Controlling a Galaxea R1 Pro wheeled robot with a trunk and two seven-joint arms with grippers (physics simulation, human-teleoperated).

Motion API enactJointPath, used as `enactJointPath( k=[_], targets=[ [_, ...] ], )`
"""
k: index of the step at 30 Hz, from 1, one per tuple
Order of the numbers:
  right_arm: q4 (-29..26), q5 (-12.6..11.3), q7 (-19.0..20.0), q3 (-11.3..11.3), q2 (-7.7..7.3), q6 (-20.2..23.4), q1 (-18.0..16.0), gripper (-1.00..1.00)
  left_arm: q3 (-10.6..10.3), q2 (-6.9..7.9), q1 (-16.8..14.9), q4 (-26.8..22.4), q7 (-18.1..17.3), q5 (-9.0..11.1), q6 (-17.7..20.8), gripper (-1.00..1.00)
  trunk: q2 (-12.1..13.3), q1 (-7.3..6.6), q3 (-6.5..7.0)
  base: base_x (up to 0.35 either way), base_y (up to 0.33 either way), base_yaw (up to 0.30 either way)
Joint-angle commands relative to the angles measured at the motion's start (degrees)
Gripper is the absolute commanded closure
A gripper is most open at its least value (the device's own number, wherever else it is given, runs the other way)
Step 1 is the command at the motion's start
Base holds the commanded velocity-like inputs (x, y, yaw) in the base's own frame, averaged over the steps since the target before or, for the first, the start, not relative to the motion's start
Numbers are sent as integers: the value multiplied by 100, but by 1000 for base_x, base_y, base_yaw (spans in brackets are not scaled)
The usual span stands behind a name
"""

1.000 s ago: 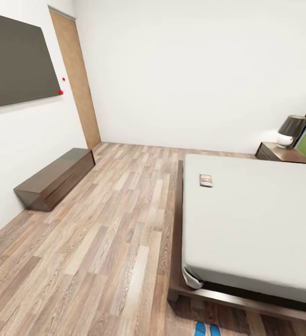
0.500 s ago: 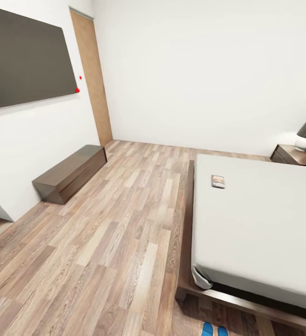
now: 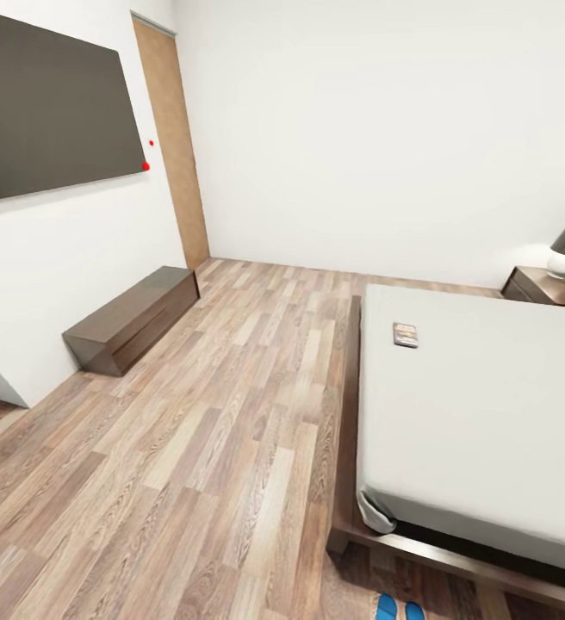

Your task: In the bedroom, move the book from the bed onto either nightstand, and place the two sandals side by side next to the bed.

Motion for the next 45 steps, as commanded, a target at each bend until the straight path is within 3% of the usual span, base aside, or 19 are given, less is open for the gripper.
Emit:
enactJointPath(
  k=[1, 15, 35, 45],
  targets=[
    [14, 60, 13, -44, -3, -9, -8, -100, 32, 1, -3, 7, 30, -60, -22, -100, -10, 3, -9, -2, 56, 2],
    [10, 70, 24, -29, 8, -5, -8, -100, 32, -1, -3, 7, 30, -59, -22, -100, -10, 3, -10, 0, 17, 13],
    [6, 80, 13, -34, 80, -6, -9, -100, 32, -8, -3, 7, 30, -65, -22, -100, -10, 3, -41, 0, 1, 220],
    [5, 77, 17, -34, 73, -6, -8, -100, 32, -33, -3, 7, 35, -66, -22, -100, -10, 3, -68, 0, 0, 87]
  ],
)
